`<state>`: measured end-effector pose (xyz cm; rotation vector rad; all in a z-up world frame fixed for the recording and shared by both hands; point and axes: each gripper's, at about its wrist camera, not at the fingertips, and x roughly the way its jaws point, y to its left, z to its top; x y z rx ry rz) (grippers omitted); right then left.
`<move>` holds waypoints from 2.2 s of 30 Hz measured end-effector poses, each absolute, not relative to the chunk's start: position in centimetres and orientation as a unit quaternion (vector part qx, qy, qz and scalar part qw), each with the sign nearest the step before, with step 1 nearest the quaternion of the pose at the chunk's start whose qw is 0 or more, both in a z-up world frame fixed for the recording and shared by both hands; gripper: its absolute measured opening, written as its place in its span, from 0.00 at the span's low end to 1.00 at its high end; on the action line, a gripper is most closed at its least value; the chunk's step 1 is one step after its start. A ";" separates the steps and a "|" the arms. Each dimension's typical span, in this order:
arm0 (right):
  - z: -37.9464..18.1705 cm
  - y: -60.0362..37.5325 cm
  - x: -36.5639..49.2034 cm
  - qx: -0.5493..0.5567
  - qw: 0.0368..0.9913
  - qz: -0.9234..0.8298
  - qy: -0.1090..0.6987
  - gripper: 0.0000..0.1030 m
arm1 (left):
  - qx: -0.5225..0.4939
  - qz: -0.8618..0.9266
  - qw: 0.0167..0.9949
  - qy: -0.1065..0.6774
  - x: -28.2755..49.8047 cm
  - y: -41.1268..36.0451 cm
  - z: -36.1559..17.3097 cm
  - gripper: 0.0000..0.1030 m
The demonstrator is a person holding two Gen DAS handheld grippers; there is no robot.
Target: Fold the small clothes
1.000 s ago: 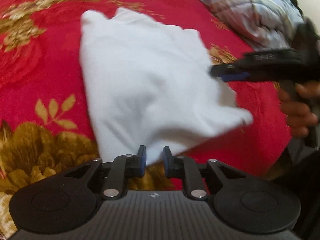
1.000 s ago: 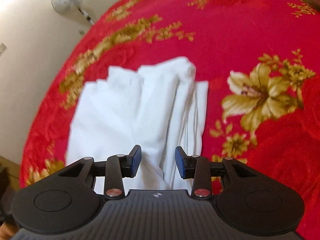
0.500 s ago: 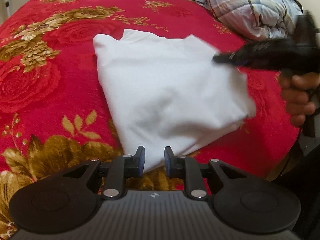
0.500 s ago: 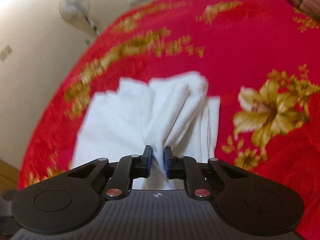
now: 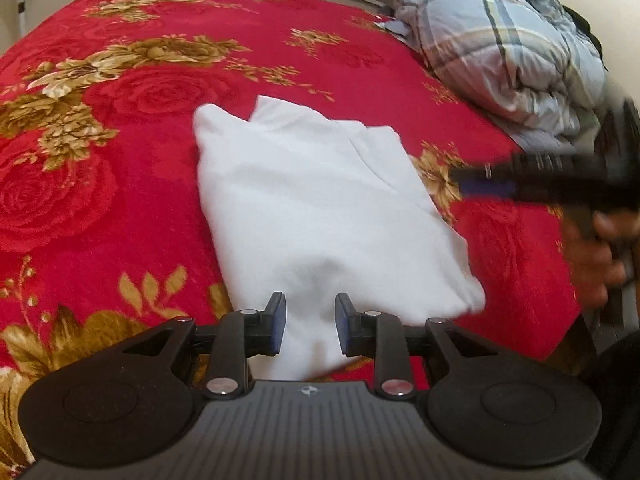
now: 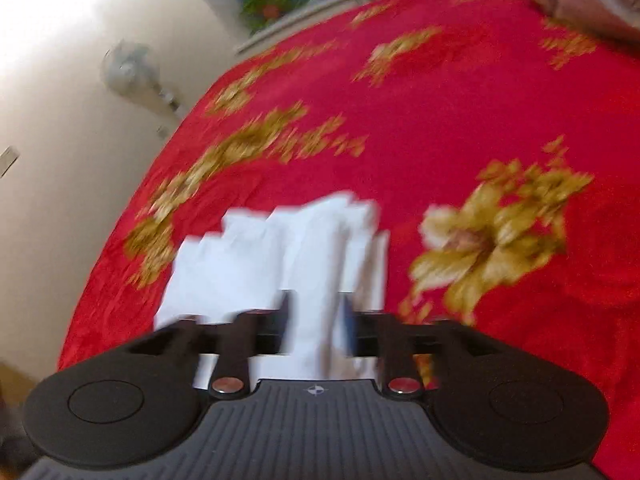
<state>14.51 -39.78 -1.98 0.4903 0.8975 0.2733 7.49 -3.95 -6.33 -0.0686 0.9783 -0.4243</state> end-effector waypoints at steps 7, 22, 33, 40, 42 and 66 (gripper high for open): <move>-5.4 -38.0 13.7 0.203 0.821 0.149 0.513 0.44 | -0.042 -0.190 0.864 0.465 8.0 -3.6 -6.6 0.31; -5.5 -39.5 12.4 0.161 0.828 0.133 0.521 0.04 | 0.016 -0.164 0.833 0.528 8.1 -5.3 -10.9 0.40; -3.9 -40.3 14.7 0.198 0.873 0.084 0.438 0.59 | -0.110 -0.151 0.863 0.469 12.4 -1.0 -7.5 0.66; -6.9 -39.1 17.6 0.231 0.844 0.054 0.482 0.60 | -0.242 -0.149 0.822 0.493 18.7 -0.7 -11.2 0.69; -7.5 -38.8 18.0 0.235 0.841 0.052 0.484 0.61 | -0.261 -0.151 0.809 0.504 19.7 -1.1 -12.7 0.70; -1.9 -24.3 20.2 0.234 0.870 0.257 0.351 0.22 | -0.168 -0.053 0.904 0.390 14.7 13.7 -0.8 0.53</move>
